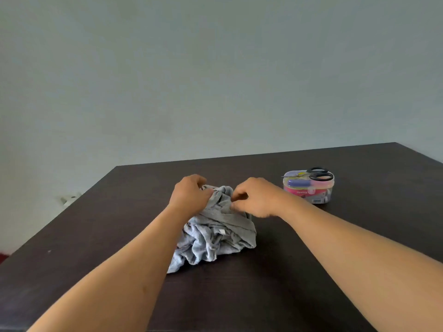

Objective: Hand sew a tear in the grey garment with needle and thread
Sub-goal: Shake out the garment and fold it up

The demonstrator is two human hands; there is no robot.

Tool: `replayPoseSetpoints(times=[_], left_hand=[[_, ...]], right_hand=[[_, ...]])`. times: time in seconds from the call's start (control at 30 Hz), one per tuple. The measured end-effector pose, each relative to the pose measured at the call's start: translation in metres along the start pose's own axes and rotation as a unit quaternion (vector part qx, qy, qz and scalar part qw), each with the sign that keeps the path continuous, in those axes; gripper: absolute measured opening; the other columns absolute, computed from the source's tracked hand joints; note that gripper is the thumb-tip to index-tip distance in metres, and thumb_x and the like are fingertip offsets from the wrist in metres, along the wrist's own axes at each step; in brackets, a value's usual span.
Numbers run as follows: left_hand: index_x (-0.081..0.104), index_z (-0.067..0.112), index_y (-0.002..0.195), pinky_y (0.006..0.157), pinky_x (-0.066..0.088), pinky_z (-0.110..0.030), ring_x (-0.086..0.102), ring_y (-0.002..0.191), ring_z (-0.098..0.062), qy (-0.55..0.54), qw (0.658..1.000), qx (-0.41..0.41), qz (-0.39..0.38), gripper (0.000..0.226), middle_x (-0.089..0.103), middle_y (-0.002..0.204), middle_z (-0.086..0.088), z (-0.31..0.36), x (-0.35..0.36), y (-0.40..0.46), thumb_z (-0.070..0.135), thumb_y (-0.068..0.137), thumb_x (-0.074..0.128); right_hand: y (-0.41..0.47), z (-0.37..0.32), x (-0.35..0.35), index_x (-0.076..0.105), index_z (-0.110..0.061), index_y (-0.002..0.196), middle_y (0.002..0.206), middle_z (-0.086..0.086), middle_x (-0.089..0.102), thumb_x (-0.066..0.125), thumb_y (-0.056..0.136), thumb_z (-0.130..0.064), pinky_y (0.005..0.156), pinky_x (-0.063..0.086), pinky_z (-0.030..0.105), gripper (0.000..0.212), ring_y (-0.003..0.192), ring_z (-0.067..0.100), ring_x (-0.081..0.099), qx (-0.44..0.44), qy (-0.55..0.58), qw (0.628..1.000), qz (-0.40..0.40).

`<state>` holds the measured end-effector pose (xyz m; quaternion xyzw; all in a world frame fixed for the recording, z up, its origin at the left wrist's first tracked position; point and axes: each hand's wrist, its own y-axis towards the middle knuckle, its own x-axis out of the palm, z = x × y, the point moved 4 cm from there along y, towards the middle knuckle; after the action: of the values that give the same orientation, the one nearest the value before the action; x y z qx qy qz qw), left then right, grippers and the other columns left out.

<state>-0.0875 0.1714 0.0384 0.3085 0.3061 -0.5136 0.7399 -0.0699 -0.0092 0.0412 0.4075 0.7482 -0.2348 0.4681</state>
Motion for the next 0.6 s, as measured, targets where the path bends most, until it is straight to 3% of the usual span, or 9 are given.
replayPoseSetpoints(times=[0.03, 0.13, 0.23, 0.27, 0.33, 0.37, 0.4, 0.5, 0.6], left_hand=[[0.065, 0.018, 0.119, 0.088, 0.049, -0.030, 0.062, 0.106, -0.019, 0.003, 1.000, -0.016, -0.013, 0.031, 0.067, 0.120, -0.001, -0.009, -0.004, -0.002, 0.029, 0.089, 0.065], [0.066, 0.019, 0.096, 0.089, 0.055, -0.036, 0.067, 0.097, -0.021, -0.019, 0.991, -0.071, -0.108, 0.021, 0.071, 0.108, -0.005, -0.037, -0.008, -0.007, 0.038, 0.089, 0.070], [0.069, 0.019, 0.108, 0.092, 0.057, -0.040, 0.073, 0.094, -0.021, -0.106, 0.964, -0.118, -0.214, 0.042, 0.074, 0.104, -0.003, -0.049, -0.007, -0.014, 0.051, 0.081, 0.076], [0.068, 0.020, 0.113, 0.093, 0.057, -0.041, 0.073, 0.096, -0.020, -0.137, 0.954, -0.116, -0.239, 0.051, 0.074, 0.108, -0.003, -0.052, -0.008, -0.014, 0.051, 0.075, 0.081], [0.060, 0.022, 0.124, 0.094, 0.057, -0.038, 0.071, 0.103, -0.019, -0.152, 0.938, -0.097, -0.297, 0.065, 0.068, 0.119, -0.004, -0.054, -0.010, -0.014, 0.039, 0.068, 0.089], [0.055, 0.026, 0.127, 0.093, 0.057, -0.037, 0.070, 0.105, -0.020, -0.138, 0.931, -0.093, -0.326, 0.067, 0.063, 0.124, -0.004, -0.054, -0.011, -0.015, 0.029, 0.070, 0.090], [0.052, 0.030, 0.128, 0.093, 0.057, -0.037, 0.070, 0.107, -0.021, -0.115, 0.925, -0.095, -0.348, 0.069, 0.060, 0.127, -0.003, -0.056, -0.013, -0.016, 0.021, 0.071, 0.089], [0.058, 0.031, 0.124, 0.085, 0.058, -0.035, 0.069, 0.097, -0.019, -0.042, 0.936, -0.103, -0.335, 0.064, 0.067, 0.122, -0.008, -0.062, -0.021, -0.013, 0.019, 0.069, 0.088], [0.070, 0.022, 0.105, 0.050, 0.042, -0.022, 0.054, 0.059, -0.015, -0.059, 0.964, -0.092, -0.243, 0.024, 0.071, 0.086, -0.014, -0.055, -0.032, -0.007, 0.014, 0.082, 0.075]], right_hand=[[0.001, -0.003, 0.006, 0.072, -0.027, 0.110, 0.096, -0.013, 0.065, 0.066, 0.088, -0.045, 0.072, 0.047, 0.023, 0.029, 0.089, 0.009, 0.062, -0.003, 0.018, 1.000, -0.024], [0.002, -0.009, 0.017, 0.066, -0.032, 0.123, 0.116, -0.011, 0.064, 0.075, 0.079, -0.051, 0.091, 0.047, 0.027, 0.050, 0.106, 0.009, 0.059, 0.008, 0.033, 0.997, -0.075], [0.002, -0.008, 0.022, 0.063, -0.036, 0.128, 0.124, -0.012, 0.061, 0.081, 0.070, -0.055, 0.098, 0.045, 0.030, 0.064, 0.114, 0.009, 0.056, 0.023, 0.031, 0.993, -0.112], [0.004, -0.006, 0.023, 0.066, -0.036, 0.123, 0.118, -0.014, 0.063, 0.081, 0.070, -0.053, 0.093, 0.046, 0.029, 0.058, 0.109, 0.007, 0.058, 0.019, 0.032, 0.993, -0.111], [0.006, -0.004, 0.023, 0.074, -0.036, 0.091, 0.087, -0.016, 0.066, 0.080, 0.076, -0.040, 0.072, 0.046, 0.025, 0.017, 0.081, 0.005, 0.059, 0.003, 0.019, 0.997, -0.075], [0.006, -0.005, 0.022, 0.070, -0.035, 0.073, 0.074, -0.013, 0.062, 0.076, 0.079, -0.033, 0.063, 0.044, 0.026, 0.009, 0.069, 0.007, 0.056, -0.007, 0.011, 0.999, -0.050], [0.007, -0.004, 0.021, 0.064, -0.034, 0.065, 0.069, -0.010, 0.060, 0.072, 0.082, -0.029, 0.061, 0.044, 0.029, 0.020, 0.066, 0.011, 0.055, -0.010, 0.011, 1.000, -0.025], [0.006, -0.005, 0.012, 0.064, -0.027, 0.078, 0.081, -0.004, 0.064, 0.061, 0.089, -0.024, 0.065, 0.045, 0.032, 0.012, 0.075, 0.016, 0.057, 0.012, 0.074, 0.995, 0.058], [0.006, -0.008, 0.003, 0.063, -0.020, 0.092, 0.085, -0.003, 0.062, 0.053, 0.094, -0.022, 0.061, 0.041, 0.028, 0.010, 0.076, 0.015, 0.055, 0.041, 0.179, 0.977, 0.107]])
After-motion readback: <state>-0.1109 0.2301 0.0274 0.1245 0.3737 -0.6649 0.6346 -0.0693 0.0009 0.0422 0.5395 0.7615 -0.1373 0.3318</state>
